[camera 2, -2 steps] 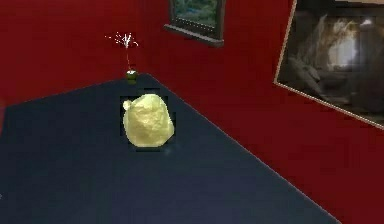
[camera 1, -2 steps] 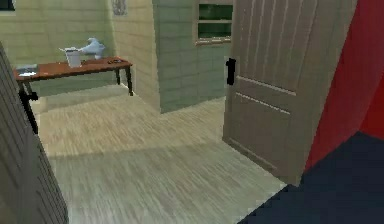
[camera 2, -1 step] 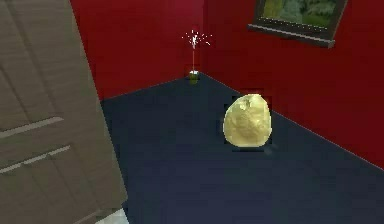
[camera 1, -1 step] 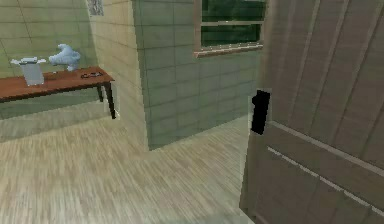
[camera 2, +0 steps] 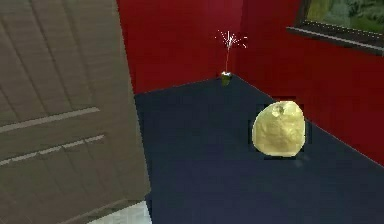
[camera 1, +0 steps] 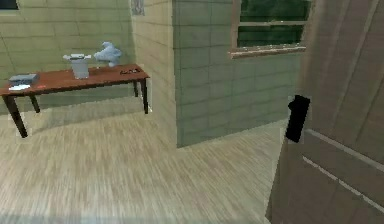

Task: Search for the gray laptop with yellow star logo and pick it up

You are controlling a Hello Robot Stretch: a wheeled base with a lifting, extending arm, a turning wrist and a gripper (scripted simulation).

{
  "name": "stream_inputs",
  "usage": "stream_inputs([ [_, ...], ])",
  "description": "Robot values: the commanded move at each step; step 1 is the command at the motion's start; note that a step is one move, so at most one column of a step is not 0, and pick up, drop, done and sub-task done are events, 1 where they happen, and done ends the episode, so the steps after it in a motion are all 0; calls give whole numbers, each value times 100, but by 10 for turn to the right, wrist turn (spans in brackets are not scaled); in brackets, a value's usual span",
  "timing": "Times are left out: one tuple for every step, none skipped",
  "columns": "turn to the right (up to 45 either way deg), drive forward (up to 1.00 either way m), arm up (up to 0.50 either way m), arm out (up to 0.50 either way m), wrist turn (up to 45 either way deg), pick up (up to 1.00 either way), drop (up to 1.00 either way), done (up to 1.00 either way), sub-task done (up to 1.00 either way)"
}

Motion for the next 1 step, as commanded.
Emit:
stream_inputs([
  [0,30,0,0,0,0,0,0,0],
])
